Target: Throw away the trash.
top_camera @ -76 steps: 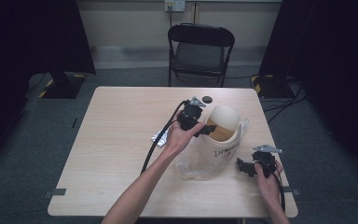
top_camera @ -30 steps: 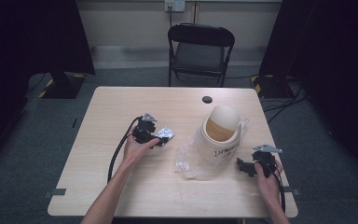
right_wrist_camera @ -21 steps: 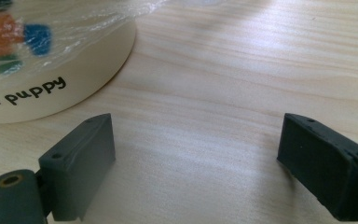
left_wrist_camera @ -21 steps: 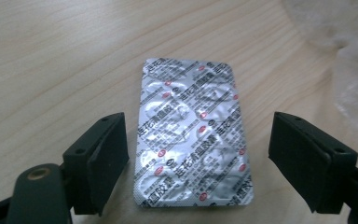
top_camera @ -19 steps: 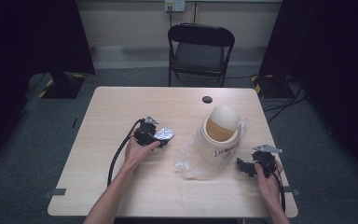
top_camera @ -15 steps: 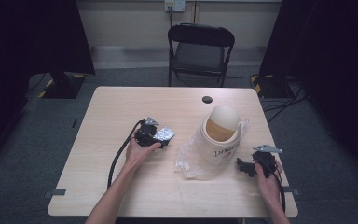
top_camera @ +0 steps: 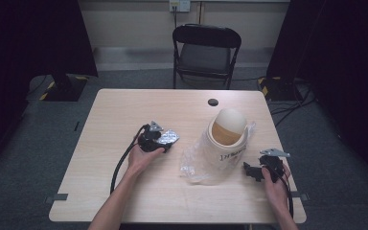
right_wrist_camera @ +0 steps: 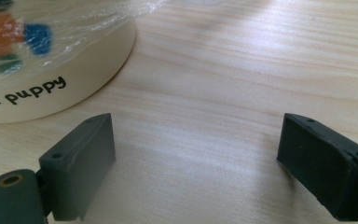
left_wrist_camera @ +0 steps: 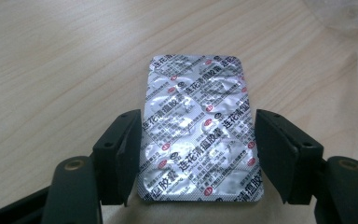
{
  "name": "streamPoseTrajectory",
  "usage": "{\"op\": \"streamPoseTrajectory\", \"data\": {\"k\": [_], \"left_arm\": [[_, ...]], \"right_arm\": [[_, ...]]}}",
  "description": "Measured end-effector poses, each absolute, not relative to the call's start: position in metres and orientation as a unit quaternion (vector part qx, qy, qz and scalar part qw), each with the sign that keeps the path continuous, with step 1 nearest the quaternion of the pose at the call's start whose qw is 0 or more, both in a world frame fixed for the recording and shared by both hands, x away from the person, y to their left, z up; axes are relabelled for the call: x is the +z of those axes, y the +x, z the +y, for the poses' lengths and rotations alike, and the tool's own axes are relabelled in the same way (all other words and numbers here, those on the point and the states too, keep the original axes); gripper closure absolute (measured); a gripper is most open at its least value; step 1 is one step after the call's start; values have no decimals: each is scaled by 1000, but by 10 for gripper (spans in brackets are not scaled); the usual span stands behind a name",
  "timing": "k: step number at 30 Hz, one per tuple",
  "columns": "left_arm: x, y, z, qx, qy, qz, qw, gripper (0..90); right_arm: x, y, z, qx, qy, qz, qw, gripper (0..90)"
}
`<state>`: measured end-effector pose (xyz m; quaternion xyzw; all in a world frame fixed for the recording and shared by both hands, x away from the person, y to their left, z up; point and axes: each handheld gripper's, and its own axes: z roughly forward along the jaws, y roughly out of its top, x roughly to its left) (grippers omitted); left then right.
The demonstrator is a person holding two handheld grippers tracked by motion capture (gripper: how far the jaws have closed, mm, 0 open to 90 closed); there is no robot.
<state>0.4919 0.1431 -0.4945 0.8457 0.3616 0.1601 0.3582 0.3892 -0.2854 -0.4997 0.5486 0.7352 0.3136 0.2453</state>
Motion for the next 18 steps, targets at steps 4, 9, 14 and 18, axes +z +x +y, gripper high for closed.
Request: {"op": "streamPoseTrajectory", "data": {"k": [4, 9, 14, 18], "left_arm": [[-494, 489, 148, 157, 846, 360, 362, 342], [-492, 486, 156, 147, 830, 378, 383, 342], [-481, 478, 159, 145, 826, 372, 398, 342], [-476, 471, 160, 144, 829, 359, 405, 342]], "right_arm": [[-500, 389, -285, 314, 549, 735, 245, 102], [-500, 389, -285, 314, 549, 735, 245, 101], [-500, 389, -285, 314, 549, 735, 245, 102], [-500, 389, -285, 314, 549, 735, 245, 102]]}}
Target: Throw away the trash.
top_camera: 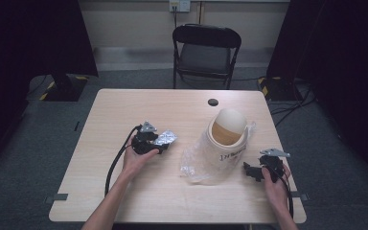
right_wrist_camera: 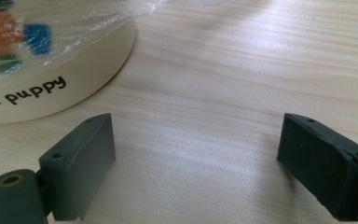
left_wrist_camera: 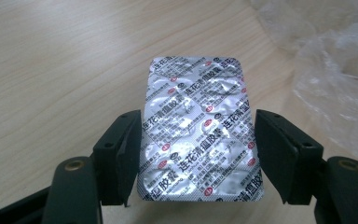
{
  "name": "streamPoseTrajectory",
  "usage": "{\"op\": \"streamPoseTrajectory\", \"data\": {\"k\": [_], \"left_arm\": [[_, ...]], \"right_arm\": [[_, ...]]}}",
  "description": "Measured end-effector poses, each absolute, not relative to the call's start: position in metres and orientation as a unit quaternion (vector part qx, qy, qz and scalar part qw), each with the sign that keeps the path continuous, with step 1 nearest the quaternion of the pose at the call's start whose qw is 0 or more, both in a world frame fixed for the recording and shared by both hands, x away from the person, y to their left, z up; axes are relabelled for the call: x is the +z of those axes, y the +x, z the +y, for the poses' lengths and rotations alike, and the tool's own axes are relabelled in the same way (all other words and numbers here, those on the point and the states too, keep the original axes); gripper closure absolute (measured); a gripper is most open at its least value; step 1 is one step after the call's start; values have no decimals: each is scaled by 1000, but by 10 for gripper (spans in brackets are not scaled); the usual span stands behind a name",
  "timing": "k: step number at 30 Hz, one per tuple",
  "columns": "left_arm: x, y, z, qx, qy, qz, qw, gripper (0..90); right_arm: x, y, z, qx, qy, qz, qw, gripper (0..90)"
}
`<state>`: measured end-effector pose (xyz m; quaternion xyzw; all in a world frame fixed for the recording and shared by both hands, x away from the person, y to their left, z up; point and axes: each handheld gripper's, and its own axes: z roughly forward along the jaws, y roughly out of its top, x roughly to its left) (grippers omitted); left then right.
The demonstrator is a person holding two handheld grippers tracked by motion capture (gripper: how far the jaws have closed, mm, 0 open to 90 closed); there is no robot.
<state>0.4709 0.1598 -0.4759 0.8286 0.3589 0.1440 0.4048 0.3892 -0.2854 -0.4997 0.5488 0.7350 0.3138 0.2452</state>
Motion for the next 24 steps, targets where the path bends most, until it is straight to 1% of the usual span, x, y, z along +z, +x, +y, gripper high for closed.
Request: {"op": "streamPoseTrajectory", "data": {"k": [4, 8, 10, 15, 24], "left_arm": [[-467, 461, 163, 135, 825, 354, 419, 342], [-453, 456, 165, 144, 821, 348, 430, 342], [-442, 452, 169, 138, 813, 347, 447, 341], [-439, 447, 166, 142, 816, 342, 444, 342], [-426, 430, 154, 137, 813, 321, 467, 342]], "right_arm": [[-500, 389, -285, 314, 549, 735, 245, 101], [-500, 389, -285, 314, 549, 735, 245, 101], [-500, 389, -285, 314, 549, 735, 245, 101], [-500, 389, -285, 314, 549, 735, 245, 102], [-500, 389, -285, 314, 549, 735, 245, 101]]}}
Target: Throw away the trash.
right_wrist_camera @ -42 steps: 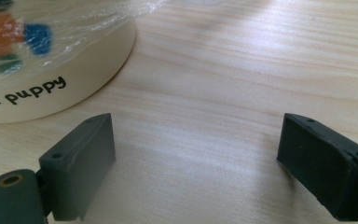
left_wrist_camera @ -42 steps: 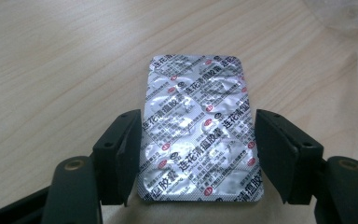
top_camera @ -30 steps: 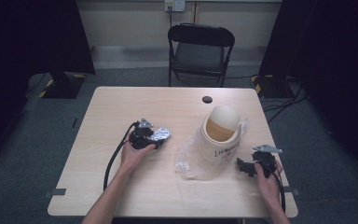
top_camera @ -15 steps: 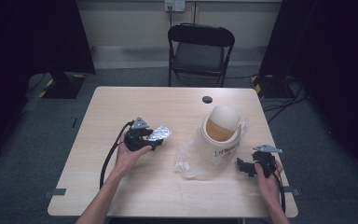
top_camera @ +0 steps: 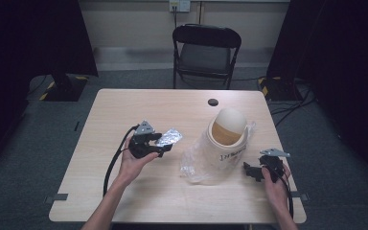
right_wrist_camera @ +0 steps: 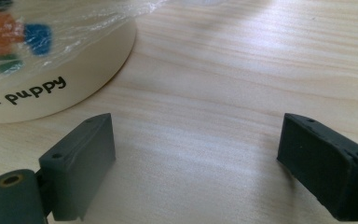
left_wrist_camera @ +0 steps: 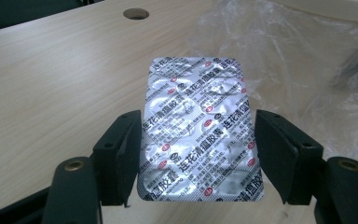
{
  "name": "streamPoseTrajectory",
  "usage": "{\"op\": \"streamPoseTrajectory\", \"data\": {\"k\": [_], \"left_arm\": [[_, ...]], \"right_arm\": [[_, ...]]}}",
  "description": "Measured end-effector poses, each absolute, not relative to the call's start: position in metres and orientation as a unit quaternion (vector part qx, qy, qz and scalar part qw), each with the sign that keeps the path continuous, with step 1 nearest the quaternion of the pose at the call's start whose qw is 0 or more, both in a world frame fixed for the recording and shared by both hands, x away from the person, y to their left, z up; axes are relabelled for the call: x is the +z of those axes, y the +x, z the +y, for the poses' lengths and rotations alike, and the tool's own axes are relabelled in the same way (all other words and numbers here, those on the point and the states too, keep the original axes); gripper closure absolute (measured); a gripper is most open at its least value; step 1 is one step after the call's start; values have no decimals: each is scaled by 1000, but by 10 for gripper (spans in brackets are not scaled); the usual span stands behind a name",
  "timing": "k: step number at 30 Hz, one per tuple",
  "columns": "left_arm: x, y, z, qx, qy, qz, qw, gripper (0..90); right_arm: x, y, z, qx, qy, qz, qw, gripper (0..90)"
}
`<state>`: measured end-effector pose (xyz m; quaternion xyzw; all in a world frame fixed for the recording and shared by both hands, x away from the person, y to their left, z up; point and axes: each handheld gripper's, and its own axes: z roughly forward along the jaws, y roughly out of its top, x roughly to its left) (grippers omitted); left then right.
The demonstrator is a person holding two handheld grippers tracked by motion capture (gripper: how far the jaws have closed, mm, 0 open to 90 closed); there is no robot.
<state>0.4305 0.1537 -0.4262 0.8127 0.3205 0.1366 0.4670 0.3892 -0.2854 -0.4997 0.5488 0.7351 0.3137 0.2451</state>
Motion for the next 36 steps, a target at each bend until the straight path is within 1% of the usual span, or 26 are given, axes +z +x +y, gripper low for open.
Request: {"op": "streamPoseTrajectory", "data": {"k": [13, 18, 31, 36], "left_arm": [[-410, 418, 149, 134, 813, 305, 478, 342], [-398, 411, 137, 134, 816, 285, 486, 341], [-381, 403, 117, 122, 813, 264, 504, 341], [-374, 394, 104, 121, 816, 246, 508, 341]], "right_arm": [[-500, 389, -285, 314, 549, 735, 245, 102], [-500, 389, -285, 314, 549, 735, 245, 102], [-500, 389, -285, 314, 549, 735, 245, 102], [-500, 389, -285, 314, 549, 735, 245, 101]]}}
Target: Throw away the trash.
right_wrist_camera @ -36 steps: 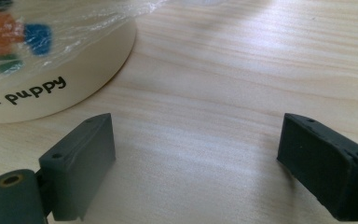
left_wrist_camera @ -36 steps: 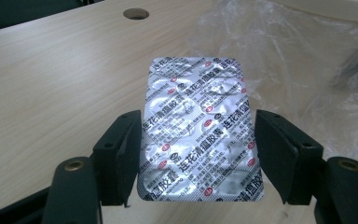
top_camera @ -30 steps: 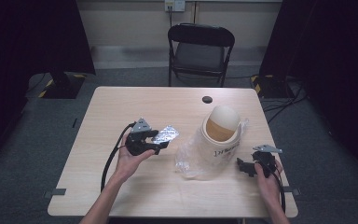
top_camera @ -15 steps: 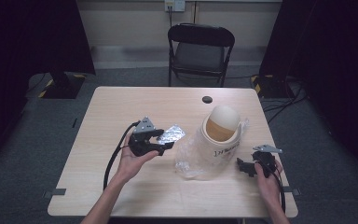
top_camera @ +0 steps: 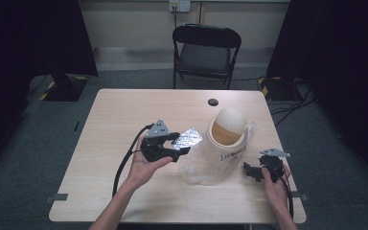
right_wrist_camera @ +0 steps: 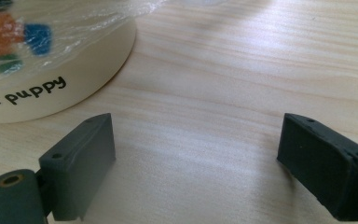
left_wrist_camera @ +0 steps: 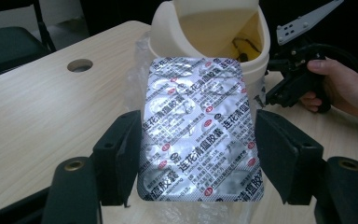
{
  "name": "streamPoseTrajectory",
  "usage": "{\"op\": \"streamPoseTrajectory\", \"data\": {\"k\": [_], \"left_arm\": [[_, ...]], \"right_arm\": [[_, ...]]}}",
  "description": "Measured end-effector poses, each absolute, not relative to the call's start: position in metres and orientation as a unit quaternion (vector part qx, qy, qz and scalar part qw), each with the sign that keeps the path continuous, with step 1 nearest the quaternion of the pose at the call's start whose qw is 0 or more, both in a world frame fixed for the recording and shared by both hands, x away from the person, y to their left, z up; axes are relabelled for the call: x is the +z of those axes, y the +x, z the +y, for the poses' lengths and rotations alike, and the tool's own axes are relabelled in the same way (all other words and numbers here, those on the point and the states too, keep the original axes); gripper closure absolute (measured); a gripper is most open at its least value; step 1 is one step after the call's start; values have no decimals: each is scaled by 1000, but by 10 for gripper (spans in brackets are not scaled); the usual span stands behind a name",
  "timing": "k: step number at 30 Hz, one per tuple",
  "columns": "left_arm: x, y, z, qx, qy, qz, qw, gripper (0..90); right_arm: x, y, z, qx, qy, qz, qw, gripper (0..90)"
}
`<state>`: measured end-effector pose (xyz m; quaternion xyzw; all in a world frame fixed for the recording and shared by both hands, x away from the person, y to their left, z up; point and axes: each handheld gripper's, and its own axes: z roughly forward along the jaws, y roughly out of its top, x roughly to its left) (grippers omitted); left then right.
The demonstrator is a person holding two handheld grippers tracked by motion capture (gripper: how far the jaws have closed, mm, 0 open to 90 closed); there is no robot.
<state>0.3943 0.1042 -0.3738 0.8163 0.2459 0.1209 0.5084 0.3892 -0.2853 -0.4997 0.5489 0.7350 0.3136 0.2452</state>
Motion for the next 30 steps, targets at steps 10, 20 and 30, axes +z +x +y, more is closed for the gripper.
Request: {"op": "streamPoseTrajectory", "data": {"k": [10, 20, 30], "left_arm": [[-363, 396, 78, 115, 827, 220, 504, 341], [-369, 410, 49, 91, 846, 213, 480, 341], [-363, 418, 32, 92, 857, 201, 465, 341]], "right_arm": [[-500, 389, -285, 314, 549, 735, 245, 101], [-500, 389, -285, 314, 549, 735, 245, 101], [-500, 389, -285, 314, 549, 735, 245, 101]]}}
